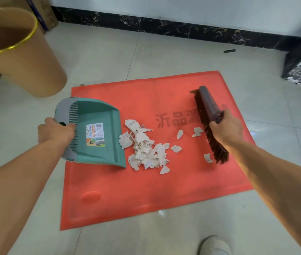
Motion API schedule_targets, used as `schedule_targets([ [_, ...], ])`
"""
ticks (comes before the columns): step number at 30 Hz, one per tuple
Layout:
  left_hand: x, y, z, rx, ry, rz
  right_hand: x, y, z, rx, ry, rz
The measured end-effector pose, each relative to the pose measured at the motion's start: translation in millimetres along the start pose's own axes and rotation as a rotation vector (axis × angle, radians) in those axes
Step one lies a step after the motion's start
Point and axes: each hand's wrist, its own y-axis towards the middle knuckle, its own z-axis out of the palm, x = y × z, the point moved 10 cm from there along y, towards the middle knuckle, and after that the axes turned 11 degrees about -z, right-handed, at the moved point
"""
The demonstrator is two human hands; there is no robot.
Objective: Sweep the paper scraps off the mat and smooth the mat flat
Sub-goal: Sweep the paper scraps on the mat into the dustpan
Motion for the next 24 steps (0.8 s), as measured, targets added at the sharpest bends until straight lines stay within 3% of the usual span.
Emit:
schedule_targets([
  [5, 2, -1, 2, -0.014, 0.015, -0.003, -25, -16, 8, 0.031, 0.013, 0.035],
  [11, -3, -9, 7, 0.02, -0.057, 0.013, 14, -37, 46, 0.123, 0.169, -0.084],
  [19, -5, -10, 1, 0.038, -0.077, 0.023, 62, -30, 43, 0.102, 0.23, -0.199],
  [24, -3, -16, 3, 0.093, -0.112, 0.019, 38, -19, 23, 0.036, 0.124, -0.089],
])
